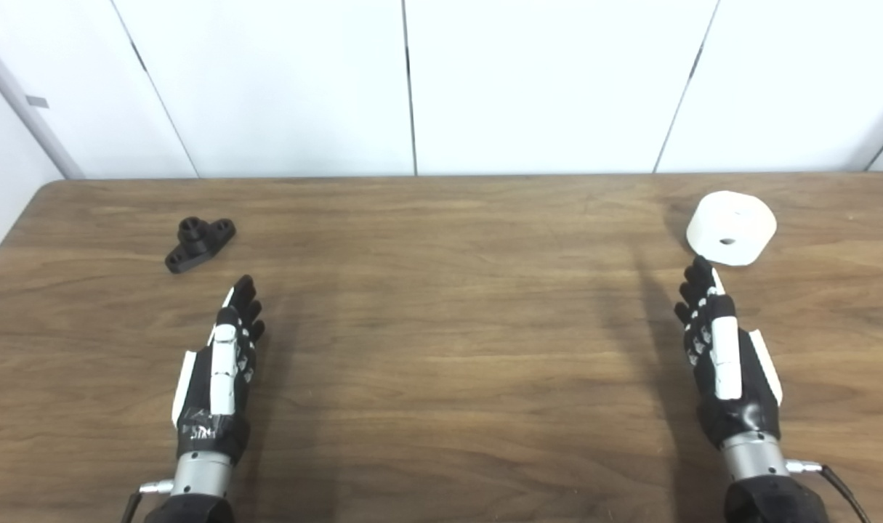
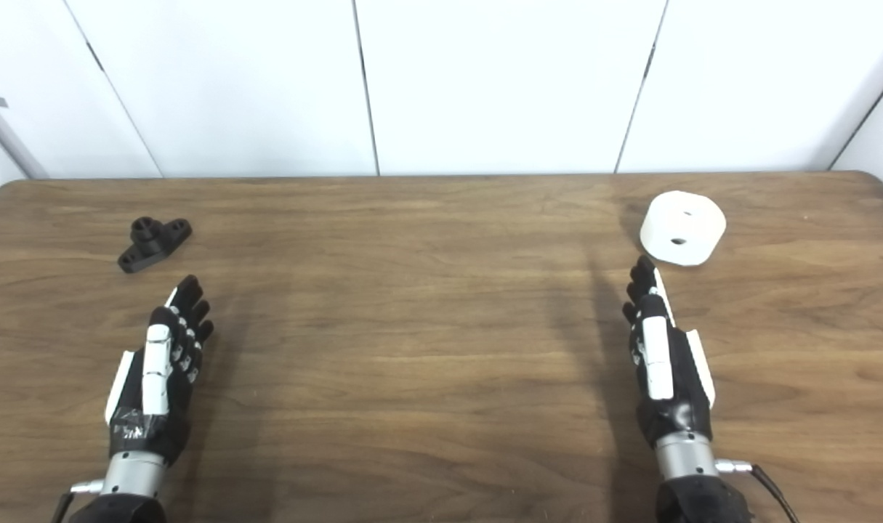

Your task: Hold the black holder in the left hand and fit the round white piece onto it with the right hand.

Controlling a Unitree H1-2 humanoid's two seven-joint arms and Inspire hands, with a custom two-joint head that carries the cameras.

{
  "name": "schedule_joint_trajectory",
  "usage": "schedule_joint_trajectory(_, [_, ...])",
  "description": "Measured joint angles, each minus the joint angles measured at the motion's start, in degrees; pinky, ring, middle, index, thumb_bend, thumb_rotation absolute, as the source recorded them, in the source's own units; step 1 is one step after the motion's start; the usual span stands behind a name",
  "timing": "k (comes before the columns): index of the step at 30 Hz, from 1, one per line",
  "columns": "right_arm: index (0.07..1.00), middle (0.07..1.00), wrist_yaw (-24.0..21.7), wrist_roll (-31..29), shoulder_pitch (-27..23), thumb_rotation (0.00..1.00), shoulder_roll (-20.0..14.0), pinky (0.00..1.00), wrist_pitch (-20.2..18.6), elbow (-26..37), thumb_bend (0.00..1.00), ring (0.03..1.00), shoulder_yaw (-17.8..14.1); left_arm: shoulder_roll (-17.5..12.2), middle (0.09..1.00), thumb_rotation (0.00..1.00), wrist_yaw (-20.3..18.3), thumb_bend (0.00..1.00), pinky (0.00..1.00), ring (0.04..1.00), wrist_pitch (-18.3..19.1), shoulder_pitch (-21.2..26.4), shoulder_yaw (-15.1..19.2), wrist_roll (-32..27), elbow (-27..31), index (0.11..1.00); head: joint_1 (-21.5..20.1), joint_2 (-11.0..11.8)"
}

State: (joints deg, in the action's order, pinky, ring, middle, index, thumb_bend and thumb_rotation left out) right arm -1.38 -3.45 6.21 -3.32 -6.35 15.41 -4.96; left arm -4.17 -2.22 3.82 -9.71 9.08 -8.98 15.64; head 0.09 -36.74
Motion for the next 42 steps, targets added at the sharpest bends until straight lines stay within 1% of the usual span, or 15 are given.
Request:
schedule_joint_trajectory(12, [0.987, 0.990, 0.08, -0.20, 0.03, 1.00, 0.08, 1.00, -0.03, 0.24, 0.61, 1.000, -0.01, -0.03, 1.000, 1.00, -0.01, 0.47, 1.00, 1.000, 0.16, -0.02, -0.02, -0.27, 0.04, 0.977, 0.79, -0.62])
schedule_joint_trajectory(15, [0.993, 0.991, -0.01, -0.28, 0.07, 1.00, -0.10, 1.00, -0.03, 0.33, 0.61, 1.000, -0.02, -0.01, 1.000, 1.00, 0.05, 0.47, 1.00, 1.000, 0.47, -0.06, -0.19, -0.02, 0.24, 0.980, 2.90, -0.35])
schedule_joint_trajectory(17, [0.998, 0.995, -0.09, -0.39, 0.18, 1.00, -0.33, 1.00, -0.03, 0.50, 0.60, 1.000, -0.08, 0.03, 1.000, 1.00, 0.10, 0.48, 1.00, 1.000, 0.51, -0.12, -0.50, 0.39, 0.39, 0.980, 6.57, 0.52])
schedule_joint_trajectory(19, [1.000, 0.996, -0.37, -1.04, 0.26, 1.00, -0.74, 1.00, -0.03, 0.56, 0.60, 1.000, -0.37, 0.22, 1.000, 1.00, 0.32, 0.48, 1.00, 1.000, 0.50, -0.21, -0.93, 1.16, 0.52, 0.974, 7.11, 0.70])
schedule_joint_trajectory(21, [1.000, 0.997, -0.67, -1.91, 0.28, 1.00, -1.50, 1.00, -0.03, 0.55, 0.60, 1.000, -0.74, 0.74, 1.000, 0.99, 0.62, 0.47, 1.00, 1.000, 0.46, -0.25, -1.25, 2.01, 0.54, 0.964, 10.70, 1.92])
schedule_joint_trajectory(22, [1.000, 0.998, -0.76, -2.25, 0.31, 1.00, -1.98, 1.00, -0.02, 0.53, 0.60, 1.000, -1.00, 1.15, 1.000, 0.99, 0.76, 0.47, 1.00, 1.000, 0.41, -0.28, -1.42, 2.20, 0.54, 0.963, 10.72, 1.93])
schedule_joint_trajectory(23, [1.000, 0.997, -0.88, -2.55, 0.34, 1.00, -2.34, 1.00, -0.01, 0.50, 0.60, 1.000, -1.28, 1.58, 1.000, 0.99, 0.99, 0.47, 1.00, 1.000, 0.37, -0.31, -1.65, 2.37, 0.54, 0.963, 14.55, 3.50])
schedule_joint_trajectory(25, [1.000, 0.999, -0.99, -3.15, 0.47, 1.00, -2.90, 1.00, 0.00, 0.31, 0.60, 1.000, -1.82, 2.35, 1.000, 1.00, 1.55, 0.48, 1.00, 1.000, 0.38, -0.40, -2.28, 2.77, 0.54, 0.968, 14.59, 3.52])
schedule_joint_trajectory(26, [1.000, 1.000, -1.12, -3.38, 0.61, 1.00, -3.22, 1.00, 0.00, 0.28, 0.60, 1.000, -1.86, 2.63, 1.000, 1.00, 1.70, 0.48, 1.00, 1.000, 0.38, -0.47, -2.75, 3.04, 0.54, 0.973, 17.20, 5.17])
schedule_joint_trajectory(28, [1.000, 1.000, -1.65, -3.88, 0.98, 1.00, -3.73, 1.00, 0.00, 0.28, 0.60, 1.000, -1.85, 3.02, 1.000, 1.00, 1.87, 0.47, 1.00, 1.000, 0.36, -0.56, -3.55, 3.79, 0.56, 0.976, 17.49, 5.36])
schedule_joint_trajectory(31, [1.000, 1.000, -2.73, -4.54, 1.34, 1.00, -4.23, 1.00, 0.10, 0.11, 0.62, 1.000, -1.83, 3.52, 1.000, 1.00, 2.48, 0.46, 1.00, 1.000, -0.01, -0.64, -4.28, 5.04, 0.53, 0.976, 20.29, 7.99])
schedule_joint_trajectory(34, [0.993, 0.981, -3.09, -5.06, 1.31, 0.98, -4.23, 1.00, 0.56, -0.40, 0.63, 0.993, -2.02, 3.68, 1.000, 1.00, 2.63, 0.44, 1.00, 1.000, -1.25, -0.64, -4.91, 5.90, -0.20, 0.987, 21.61, 10.19])
schedule_joint_trajectory(38, [0.989, 0.960, -2.88, -5.29, 1.32, 0.97, -3.87, 1.00, 1.62, -0.91, 0.60, 0.972, -2.73, 3.70, 1.000, 1.00, 2.61, 0.43, 1.00, 1.000, -4.30, -0.58, -5.60, 6.50, -2.09, 0.993, 22.58, 11.86])
schedule_joint_trajectory(40, [0.982, 0.949, -2.87, -5.28, 1.35, 0.96, -3.88, 1.00, 2.03, -1.29, 0.61, 0.956, -2.81, 3.74, 1.000, 1.00, 2.63, 0.43, 1.00, 1.000, -5.83, -0.55, -5.93, 6.91, -3.23, 0.995, 22.67, 11.95])
schedule_joint_trajectory(42, [0.976, 0.939, -2.89, -5.27, 1.50, 0.96, -3.88, 1.00, 2.10, -1.49, 0.60, 0.943, -2.81, 3.72, 1.000, 1.00, 2.60, 0.41, 1.00, 1.000, -6.65, -0.55, -6.08, 7.00, -3.58, 0.997, 22.67, 11.95])
